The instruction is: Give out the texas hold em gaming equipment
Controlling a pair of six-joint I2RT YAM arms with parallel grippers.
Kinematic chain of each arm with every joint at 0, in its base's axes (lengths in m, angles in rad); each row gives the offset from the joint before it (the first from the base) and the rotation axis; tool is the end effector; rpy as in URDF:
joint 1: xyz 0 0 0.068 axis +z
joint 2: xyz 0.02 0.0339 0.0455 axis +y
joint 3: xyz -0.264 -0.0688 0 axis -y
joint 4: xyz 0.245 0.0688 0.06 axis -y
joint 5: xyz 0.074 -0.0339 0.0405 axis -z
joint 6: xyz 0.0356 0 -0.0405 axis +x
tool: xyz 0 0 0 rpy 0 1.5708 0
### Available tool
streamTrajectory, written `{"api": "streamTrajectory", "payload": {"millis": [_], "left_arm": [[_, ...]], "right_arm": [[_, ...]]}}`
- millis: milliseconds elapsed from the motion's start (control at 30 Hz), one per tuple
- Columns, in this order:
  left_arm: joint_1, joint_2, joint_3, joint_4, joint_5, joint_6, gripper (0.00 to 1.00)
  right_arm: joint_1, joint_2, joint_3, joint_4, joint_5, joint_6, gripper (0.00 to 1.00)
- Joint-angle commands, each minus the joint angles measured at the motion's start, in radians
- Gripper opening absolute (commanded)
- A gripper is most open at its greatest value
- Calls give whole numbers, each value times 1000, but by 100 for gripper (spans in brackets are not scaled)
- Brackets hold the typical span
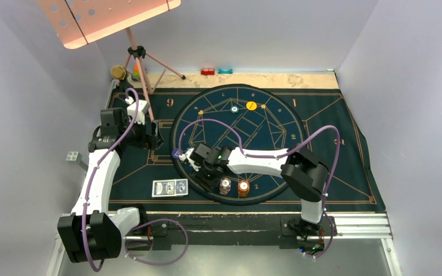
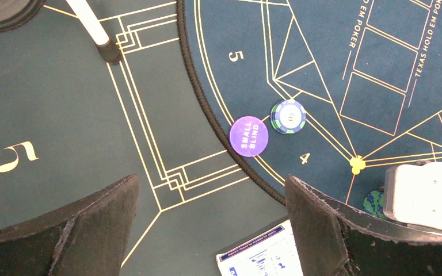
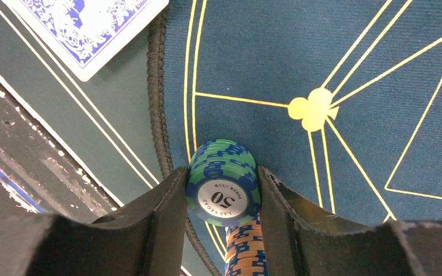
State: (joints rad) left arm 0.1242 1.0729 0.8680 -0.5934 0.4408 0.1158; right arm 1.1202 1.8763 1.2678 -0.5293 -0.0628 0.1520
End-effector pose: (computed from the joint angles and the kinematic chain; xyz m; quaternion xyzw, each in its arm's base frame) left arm 0.2203 0.0122 0.2783 0.0786 0.9043 -0.1571 0.3892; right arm 0.1638 0.3437 0.1750 -0.4603 0.8609 0.1522 0.1545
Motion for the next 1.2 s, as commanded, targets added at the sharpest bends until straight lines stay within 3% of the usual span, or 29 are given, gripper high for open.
{"api": "streamTrajectory", "payload": {"millis": [0, 333, 567, 700, 800, 867, 1167], "left_arm": [[10, -22, 12, 18, -1, 8, 100], [10, -20, 12, 18, 1, 7, 100], [9, -20, 12, 17, 4, 8, 100], [10, -20, 12, 16, 6, 7, 100], [11, -20, 12, 15, 7, 8, 100], [11, -18, 12, 16, 8, 8, 100], [9, -17, 12, 14, 12, 10, 100]], "right_arm": [[3, -42, 32, -1, 23, -16, 37], [-6, -134, 92, -50, 86, -12, 29], [-133, -224, 68, -66, 174, 64, 16], [-291, -262, -1, -97, 265, 166, 13], [-398, -283, -80, -113, 323, 260, 3], [-458, -298, -156, -110, 337, 307, 1], [-510, -434, -380, -127, 383, 528, 4]]}}
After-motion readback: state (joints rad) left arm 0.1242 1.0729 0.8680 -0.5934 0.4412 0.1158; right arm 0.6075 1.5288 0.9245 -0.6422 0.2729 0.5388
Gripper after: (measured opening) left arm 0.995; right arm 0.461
